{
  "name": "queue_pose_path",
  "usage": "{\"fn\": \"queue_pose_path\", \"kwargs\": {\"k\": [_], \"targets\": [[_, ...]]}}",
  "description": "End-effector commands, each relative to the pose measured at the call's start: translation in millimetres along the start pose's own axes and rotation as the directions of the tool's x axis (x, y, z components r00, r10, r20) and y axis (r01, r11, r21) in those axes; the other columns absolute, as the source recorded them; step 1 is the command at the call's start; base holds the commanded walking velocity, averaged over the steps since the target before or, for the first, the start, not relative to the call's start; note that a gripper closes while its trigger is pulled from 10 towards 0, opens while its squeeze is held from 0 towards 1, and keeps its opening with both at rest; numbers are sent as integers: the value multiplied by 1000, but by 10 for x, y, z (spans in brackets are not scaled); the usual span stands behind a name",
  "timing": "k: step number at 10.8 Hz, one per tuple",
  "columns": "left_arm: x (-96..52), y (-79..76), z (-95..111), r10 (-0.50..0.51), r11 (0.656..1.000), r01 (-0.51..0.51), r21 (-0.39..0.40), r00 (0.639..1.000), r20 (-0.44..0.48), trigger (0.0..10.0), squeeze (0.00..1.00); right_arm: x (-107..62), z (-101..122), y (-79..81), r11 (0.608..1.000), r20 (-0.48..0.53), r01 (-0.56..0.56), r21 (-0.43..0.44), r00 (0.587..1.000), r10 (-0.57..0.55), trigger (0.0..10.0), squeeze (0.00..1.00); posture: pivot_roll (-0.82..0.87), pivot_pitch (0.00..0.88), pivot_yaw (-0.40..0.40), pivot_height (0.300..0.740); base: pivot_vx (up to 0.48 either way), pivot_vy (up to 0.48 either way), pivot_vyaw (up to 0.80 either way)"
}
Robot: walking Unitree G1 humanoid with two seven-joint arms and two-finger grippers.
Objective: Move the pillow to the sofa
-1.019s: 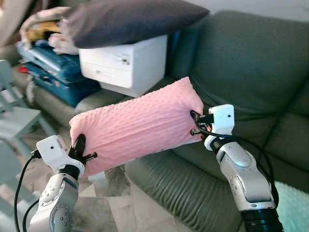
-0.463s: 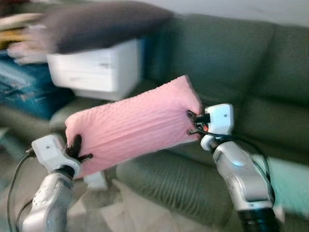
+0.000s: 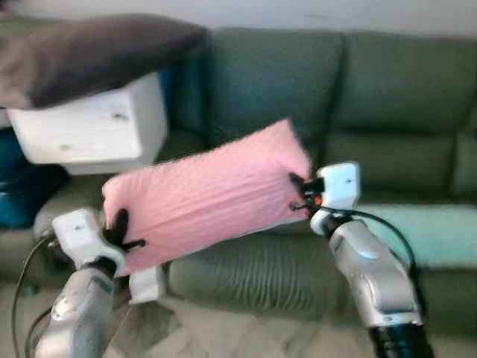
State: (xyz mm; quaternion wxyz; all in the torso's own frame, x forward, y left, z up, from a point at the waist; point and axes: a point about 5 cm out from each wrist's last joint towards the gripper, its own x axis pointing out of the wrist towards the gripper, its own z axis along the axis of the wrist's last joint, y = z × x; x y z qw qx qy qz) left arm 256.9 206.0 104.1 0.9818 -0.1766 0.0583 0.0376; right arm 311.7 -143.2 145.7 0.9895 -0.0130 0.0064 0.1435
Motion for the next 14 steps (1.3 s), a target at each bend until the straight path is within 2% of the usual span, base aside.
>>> {"fn": "queue_pose_path", "kwargs": {"k": [1, 4, 6, 14], "targets": [[-28, 102, 89, 43, 999, -43, 25, 998, 35, 10000, 0, 22, 112, 0, 1000, 50, 14, -1, 999, -14, 10000, 0, -211, 6, 41, 740, 0, 0, 0], [-25, 5, 90, 31, 999, -33, 34, 998, 61, 10000, 0, 30, 97, 7, 1000, 37, 19, 1, 999, -19, 10000, 0, -206, 9, 40, 740, 0, 0, 0], [-37, -1, 78, 46, 997, -50, 63, 997, 65, 10000, 0, 37, 92, 10, 1000, 34, 17, 4, 999, -17, 10000, 0, -203, 11, 35, 740, 0, 0, -788], [-60, -2, 30, 25, 998, -27, 52, 998, 52, 10000, 0, 39, 115, 6, 1000, 38, 16, -1, 999, -16, 10000, 0, -207, 16, 30, 740, 0, 0, -791]]}}
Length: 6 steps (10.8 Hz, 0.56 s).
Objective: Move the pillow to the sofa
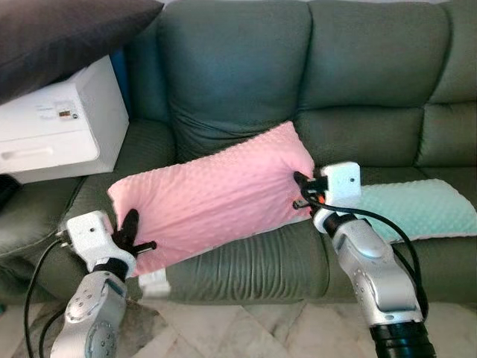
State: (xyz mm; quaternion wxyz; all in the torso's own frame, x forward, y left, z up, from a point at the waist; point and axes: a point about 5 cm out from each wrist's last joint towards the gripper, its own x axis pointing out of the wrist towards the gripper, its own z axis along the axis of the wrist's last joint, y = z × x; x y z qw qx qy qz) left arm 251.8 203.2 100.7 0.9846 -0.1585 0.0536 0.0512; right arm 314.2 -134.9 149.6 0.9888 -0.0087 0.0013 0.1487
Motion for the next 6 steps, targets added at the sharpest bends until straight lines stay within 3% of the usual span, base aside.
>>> {"fn": "queue_pose_path", "kwargs": {"k": [1, 6], "targets": [[-15, 2, 67, -3, 1000, 3, 24, 999, 33, 10000, 0, -8, 72, -63, 1000, 26, 25, -8, 999, -25, 10000, 0, -207, 16, 30, 740, 0, 0, -788], [-12, 8, 68, -5, 1000, 5, 0, 999, 34, 10000, 0, -10, 66, -57, 1000, 26, 23, -6, 999, -23, 10000, 0, -205, 17, 32, 740, 0, 0, -795]]}}
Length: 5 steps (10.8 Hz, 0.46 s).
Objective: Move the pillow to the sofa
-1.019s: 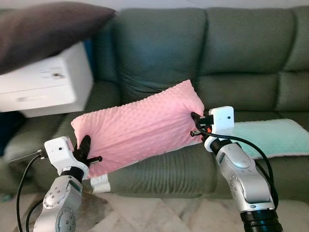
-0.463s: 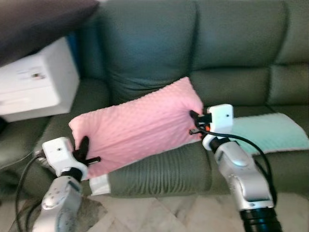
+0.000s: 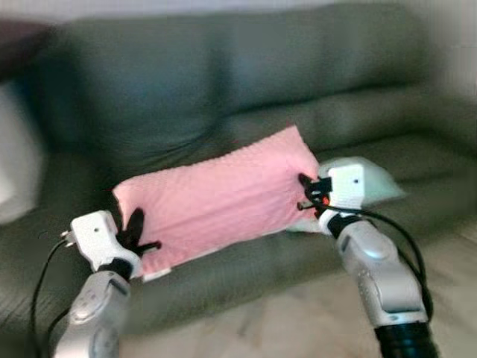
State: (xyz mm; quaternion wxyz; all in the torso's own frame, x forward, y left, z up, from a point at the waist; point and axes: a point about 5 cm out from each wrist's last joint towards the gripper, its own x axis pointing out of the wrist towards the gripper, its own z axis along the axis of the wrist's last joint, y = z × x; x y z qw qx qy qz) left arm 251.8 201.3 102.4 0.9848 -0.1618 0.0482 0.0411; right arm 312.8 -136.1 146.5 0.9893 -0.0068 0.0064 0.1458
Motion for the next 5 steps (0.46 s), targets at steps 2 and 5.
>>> {"fn": "queue_pose_path", "kwargs": {"k": [2, 5], "targets": [[-15, 35, 55, 28, 1000, -28, 7, 999, 25, 10000, 0, 3, 101, -39, 1000, 41, 8, -16, 999, -7, 10000, 0, -206, 17, 31, 740, 0, 0, 0], [6, 123, 90, 92, 995, -94, 45, 994, 50, 10000, 0, -4, 111, 7, 996, 49, -35, -79, 998, 39, 10000, 0, -208, 14, 32, 740, 0, 0, 267]]}}
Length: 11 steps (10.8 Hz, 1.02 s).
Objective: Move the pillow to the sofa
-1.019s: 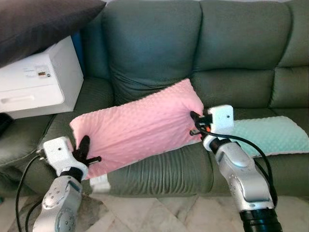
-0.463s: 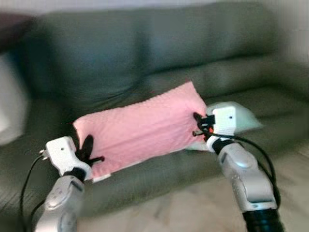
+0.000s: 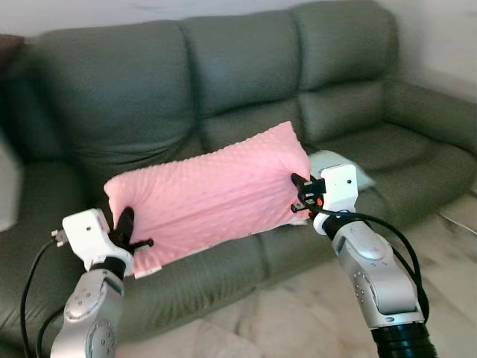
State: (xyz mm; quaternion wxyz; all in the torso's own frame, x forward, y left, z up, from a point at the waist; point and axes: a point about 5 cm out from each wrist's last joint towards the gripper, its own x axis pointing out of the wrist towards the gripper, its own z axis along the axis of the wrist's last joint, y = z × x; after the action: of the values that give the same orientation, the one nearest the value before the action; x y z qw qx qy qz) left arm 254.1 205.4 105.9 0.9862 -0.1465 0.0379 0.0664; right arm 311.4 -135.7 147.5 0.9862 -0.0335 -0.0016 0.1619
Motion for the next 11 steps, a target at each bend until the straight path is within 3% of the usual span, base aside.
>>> {"fn": "queue_pose_path", "kwargs": {"k": [1, 3, 7, 11], "targets": [[-12, 104, 40, 48, 999, -49, 24, 999, 19, 10000, 0, 6, 99, 7, 1000, 44, -6, -17, 999, 7, 10000, 0, -207, 14, 32, 740, 0, 0, 800], [-27, 176, 30, 115, 991, -116, 71, 993, 24, 10000, 0, 12, 99, 34, 1000, 50, -28, -12, 998, 28, 10000, 0, -205, 14, 36, 740, 0, 0, 800], [-77, 222, 55, 135, 979, -142, 149, 989, 57, 10000, 0, 74, 118, 216, 994, 86, -112, 12, 990, 111, 10000, 0, -175, 16, 44, 740, 0, 0, 798], [-80, 191, -32, 121, 980, -126, 154, 992, 43, 10000, 0, 69, 85, 189, 996, 76, -85, 18, 994, 83, 10000, 0, -179, 21, 44, 740, 0, 0, 0]]}}
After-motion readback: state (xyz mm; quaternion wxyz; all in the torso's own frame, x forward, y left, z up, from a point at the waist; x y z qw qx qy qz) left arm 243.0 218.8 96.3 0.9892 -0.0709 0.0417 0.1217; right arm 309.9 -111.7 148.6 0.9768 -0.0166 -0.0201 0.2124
